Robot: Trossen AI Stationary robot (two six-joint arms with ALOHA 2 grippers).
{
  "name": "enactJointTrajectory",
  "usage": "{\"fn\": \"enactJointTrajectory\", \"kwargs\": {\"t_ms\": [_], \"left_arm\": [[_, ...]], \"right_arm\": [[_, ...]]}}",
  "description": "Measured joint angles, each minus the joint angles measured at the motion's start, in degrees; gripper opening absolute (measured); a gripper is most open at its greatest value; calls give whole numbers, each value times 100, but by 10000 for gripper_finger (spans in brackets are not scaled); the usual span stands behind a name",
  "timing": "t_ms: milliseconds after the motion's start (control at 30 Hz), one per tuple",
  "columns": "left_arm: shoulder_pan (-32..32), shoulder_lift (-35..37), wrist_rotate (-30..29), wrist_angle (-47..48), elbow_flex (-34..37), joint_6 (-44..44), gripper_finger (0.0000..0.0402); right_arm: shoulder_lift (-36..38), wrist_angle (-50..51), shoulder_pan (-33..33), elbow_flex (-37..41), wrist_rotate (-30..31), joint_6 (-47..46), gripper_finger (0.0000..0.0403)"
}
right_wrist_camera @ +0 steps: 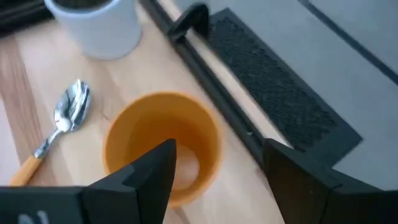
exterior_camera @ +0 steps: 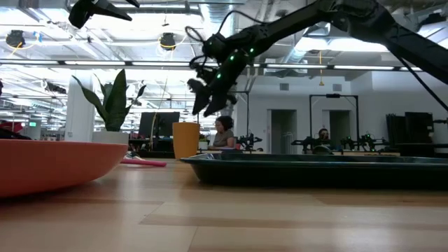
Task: Pick and place plate/cup/fork/spoon on tray
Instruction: Put the yellow cup on the green serving tray
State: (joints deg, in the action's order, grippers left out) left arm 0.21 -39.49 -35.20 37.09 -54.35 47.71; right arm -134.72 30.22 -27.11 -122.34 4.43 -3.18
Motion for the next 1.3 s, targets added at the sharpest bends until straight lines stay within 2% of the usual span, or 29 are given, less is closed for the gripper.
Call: {"fn": "enactJointTrajectory", "kwargs": {"t_ms": [300,400,733,833,967,1133,1300], "left_arm": [[0,0,2,109,0,8,151],[0,-2,4,115,0,11,151],[0,0,7,121,0,13,151],[0,0,32,124,0,13,151],[0,-1,48,124,0,13,151],[0,-2,48,124,0,-9,151],[0,-2,44,122,0,-24,151]], "right_arm": [[-153,95,30,7,10,-21,265],[-153,139,-11,7,6,-168,253],[-273,455,-72,17,-575,-300,120],[-318,551,-18,-19,-579,-439,84],[-329,723,-25,-114,-575,-492,17],[-236,1127,-44,-370,-586,-691,8],[-59,2585,-143,-1290,-909,-509,5]]}}
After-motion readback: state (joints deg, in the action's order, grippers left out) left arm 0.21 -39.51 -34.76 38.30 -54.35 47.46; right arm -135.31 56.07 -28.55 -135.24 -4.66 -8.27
